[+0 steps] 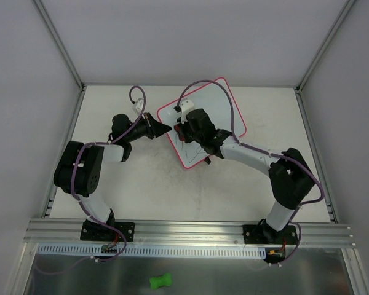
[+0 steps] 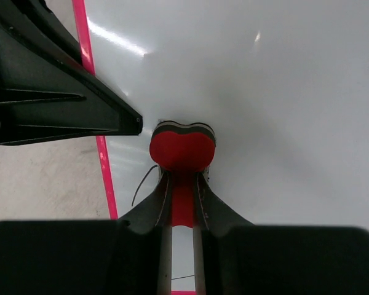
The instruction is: Erase the whiteboard
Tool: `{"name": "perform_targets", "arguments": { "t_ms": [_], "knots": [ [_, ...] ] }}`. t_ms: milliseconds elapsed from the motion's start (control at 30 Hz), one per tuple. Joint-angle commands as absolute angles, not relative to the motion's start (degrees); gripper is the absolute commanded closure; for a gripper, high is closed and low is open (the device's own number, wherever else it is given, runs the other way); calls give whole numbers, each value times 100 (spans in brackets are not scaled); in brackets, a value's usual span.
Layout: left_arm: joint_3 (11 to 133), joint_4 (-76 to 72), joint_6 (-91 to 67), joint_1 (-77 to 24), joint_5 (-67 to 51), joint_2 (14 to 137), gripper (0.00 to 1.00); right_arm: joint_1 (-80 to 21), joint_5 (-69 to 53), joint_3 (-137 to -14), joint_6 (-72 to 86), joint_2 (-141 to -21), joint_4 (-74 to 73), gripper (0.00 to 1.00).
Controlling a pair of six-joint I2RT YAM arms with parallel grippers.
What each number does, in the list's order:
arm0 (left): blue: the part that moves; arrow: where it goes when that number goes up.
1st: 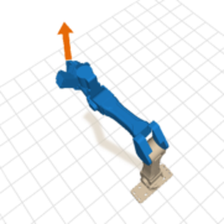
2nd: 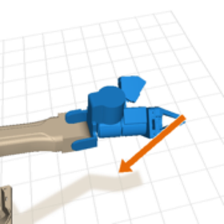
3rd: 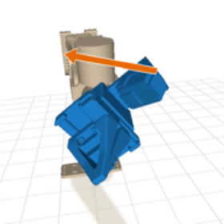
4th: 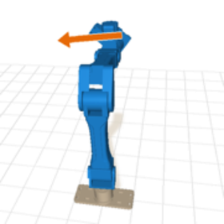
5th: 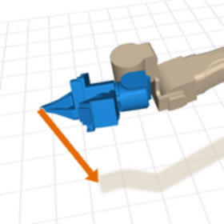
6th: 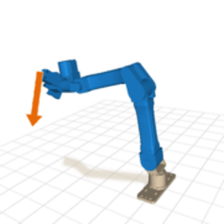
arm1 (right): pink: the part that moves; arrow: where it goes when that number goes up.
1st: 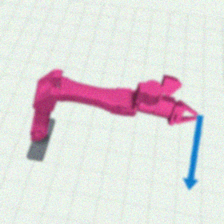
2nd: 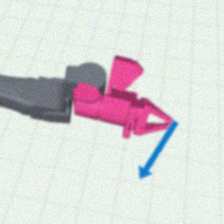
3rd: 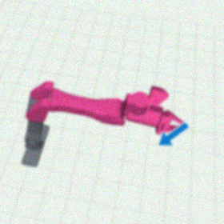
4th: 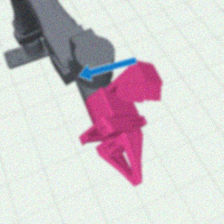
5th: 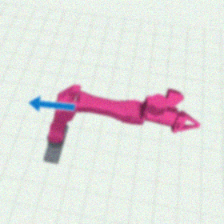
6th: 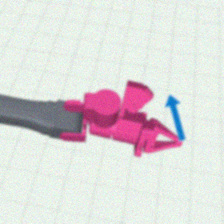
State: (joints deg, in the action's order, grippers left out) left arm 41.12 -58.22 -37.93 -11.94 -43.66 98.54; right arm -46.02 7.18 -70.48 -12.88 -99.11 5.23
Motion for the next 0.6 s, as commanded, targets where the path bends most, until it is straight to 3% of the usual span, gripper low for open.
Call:
{"name": "perform_targets", "arguments": {
  "t_ms": [0, 567],
  "knots": [
    [4210, -5862, -3269, -1310, -4667, 9668, 100, -4877, 843, -7207, -1441, -10055, 404, 100],
    [4254, -5845, -3313, -1336, -4658, 9703, 100, -5414, 1608, -5406, -756, -9615, 808, 100]
  ]
}}
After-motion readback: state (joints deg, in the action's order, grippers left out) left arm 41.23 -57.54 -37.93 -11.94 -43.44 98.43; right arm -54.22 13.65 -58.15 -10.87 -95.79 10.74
